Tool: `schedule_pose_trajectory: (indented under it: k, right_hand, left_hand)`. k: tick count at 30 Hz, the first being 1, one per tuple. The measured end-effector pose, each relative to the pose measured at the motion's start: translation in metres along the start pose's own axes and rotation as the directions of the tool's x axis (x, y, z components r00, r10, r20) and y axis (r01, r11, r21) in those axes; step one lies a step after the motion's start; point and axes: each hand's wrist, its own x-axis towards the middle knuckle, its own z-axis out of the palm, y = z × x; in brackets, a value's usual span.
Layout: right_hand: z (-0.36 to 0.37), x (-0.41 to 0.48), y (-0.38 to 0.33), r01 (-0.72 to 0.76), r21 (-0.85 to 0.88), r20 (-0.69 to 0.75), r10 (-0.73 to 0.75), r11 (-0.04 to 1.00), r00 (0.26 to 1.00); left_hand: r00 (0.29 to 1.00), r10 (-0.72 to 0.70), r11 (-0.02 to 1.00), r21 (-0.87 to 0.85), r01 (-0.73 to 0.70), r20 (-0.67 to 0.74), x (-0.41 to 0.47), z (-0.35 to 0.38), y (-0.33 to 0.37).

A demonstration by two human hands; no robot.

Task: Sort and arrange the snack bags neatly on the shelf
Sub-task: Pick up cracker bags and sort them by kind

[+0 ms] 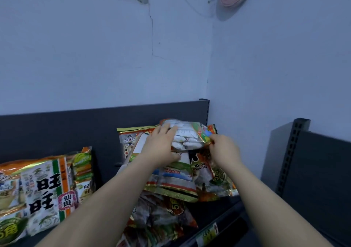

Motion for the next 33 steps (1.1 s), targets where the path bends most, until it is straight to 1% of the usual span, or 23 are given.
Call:
schedule_pose_trajectory:
  k: [2,3,4,5,6,8,9,10,11,12,13,15,16,18,19,21,23,25,27,28,30,31,33]
  right_hand:
    - [-0.013,0.003,-0.012,0.046,0.040,-0.078,-0.042,0.998,0.996]
    - [-0.018,0.004,-0.018,0.076,0.082,-0.113,-0.066,0.994,0.991]
    - [-0.022,0.006,-0.024,0.107,0.147,-0.139,-0.087,0.983,0.986]
    - [-0.025,0.007,-0.030,0.143,0.236,-0.175,-0.103,0.961,0.979]
    - [-0.029,0.009,-0.034,0.173,0.344,-0.210,-0.104,0.923,0.972]
    - [-0.041,0.009,-0.039,0.232,0.540,-0.263,-0.100,0.809,0.960]
    - [-0.046,0.008,-0.040,0.259,0.580,-0.285,-0.105,0.773,0.953]
    - [-0.049,0.008,-0.039,0.262,0.583,-0.289,-0.105,0.769,0.952]
    - [-0.053,0.007,-0.039,0.237,0.581,-0.269,-0.091,0.779,0.959]
    - [-0.055,0.007,-0.038,0.192,0.582,-0.230,-0.066,0.790,0.971]
    - [-0.055,0.007,-0.039,0.162,0.589,-0.196,-0.054,0.792,0.979]
    - [-0.050,0.009,-0.043,0.109,0.616,-0.121,-0.044,0.780,0.992]
    - [-0.046,0.011,-0.046,0.084,0.628,-0.085,-0.039,0.774,0.996]
    - [-0.039,0.012,-0.056,0.030,0.653,-0.013,-0.029,0.756,1.000]
    - [-0.035,0.012,-0.060,0.010,0.676,0.014,-0.026,0.737,1.000]
    - [-0.030,0.010,-0.073,-0.004,0.760,0.051,-0.054,0.650,0.997]
    - [-0.025,0.005,-0.086,-0.013,0.837,0.081,-0.101,0.546,0.992]
    - [-0.020,-0.001,-0.101,-0.025,0.877,0.099,-0.130,0.479,0.986]
    - [-0.011,-0.008,-0.119,-0.025,0.898,0.102,-0.152,0.439,0.983]
    - [-0.005,-0.013,-0.131,-0.022,0.900,0.105,-0.167,0.435,0.980]
    - [0.005,-0.026,-0.154,-0.014,0.905,0.107,-0.197,0.425,0.974]
    - [0.010,-0.034,-0.169,-0.014,0.911,0.114,-0.218,0.412,0.969]
    - [0.023,-0.047,-0.200,-0.001,0.916,0.114,-0.258,0.402,0.959]
  left_hand:
    - [0.998,-0.009,0.999,0.043,0.011,-0.058,0.004,-0.001,0.000]
    - [0.993,-0.010,0.999,0.050,0.016,-0.114,0.007,-0.002,0.000]
    - [0.983,-0.018,1.000,-0.001,0.018,-0.180,0.010,-0.003,-0.003]
    - [0.969,-0.031,0.995,-0.102,0.006,-0.246,0.012,-0.006,-0.005]
    - [0.953,-0.061,0.976,-0.218,-0.006,-0.296,0.013,-0.011,-0.007]
    - [0.924,-0.139,0.938,-0.347,0.008,-0.356,0.011,-0.023,-0.012]
    - [0.910,-0.193,0.918,-0.394,0.035,-0.368,0.009,-0.029,-0.016]
    - [0.889,-0.258,0.880,-0.472,0.055,-0.378,0.007,-0.036,-0.020]
    - [0.866,-0.329,0.806,-0.589,0.049,-0.377,0.004,-0.043,-0.025]
    - [0.849,-0.391,0.697,-0.717,0.020,-0.356,0.001,-0.050,-0.030]
    - [0.849,-0.429,0.569,-0.822,-0.012,-0.309,-0.003,-0.058,-0.035]
    - [0.882,-0.428,0.322,-0.945,-0.057,-0.199,-0.012,-0.072,-0.044]
    - [0.898,-0.412,0.225,-0.972,-0.068,-0.158,-0.016,-0.075,-0.050]
    - [0.924,-0.367,0.101,-0.992,-0.071,-0.104,-0.028,-0.081,-0.059]
    - [0.937,-0.340,0.076,-0.995,-0.061,-0.084,-0.034,-0.081,-0.064]
    - [0.947,-0.315,0.063,-0.997,-0.040,-0.058,-0.046,-0.081,-0.073]
    - [0.949,-0.308,0.058,-0.997,-0.053,-0.069,-0.063,-0.082,-0.081]
    - [0.942,-0.327,0.067,-0.996,-0.058,-0.076,-0.080,-0.082,-0.093]
    - [0.919,-0.382,0.109,-0.992,-0.057,-0.095,-0.100,-0.083,-0.109]
    - [0.897,-0.426,0.167,-0.985,-0.050,-0.118,-0.112,-0.083,-0.118]
    - [0.837,-0.519,0.346,-0.938,0.017,-0.176,-0.138,-0.086,-0.134]
    - [0.804,-0.555,0.414,-0.909,0.045,-0.213,-0.151,-0.086,-0.146]
    - [0.757,-0.593,0.492,-0.868,0.071,-0.274,-0.181,-0.092,-0.169]
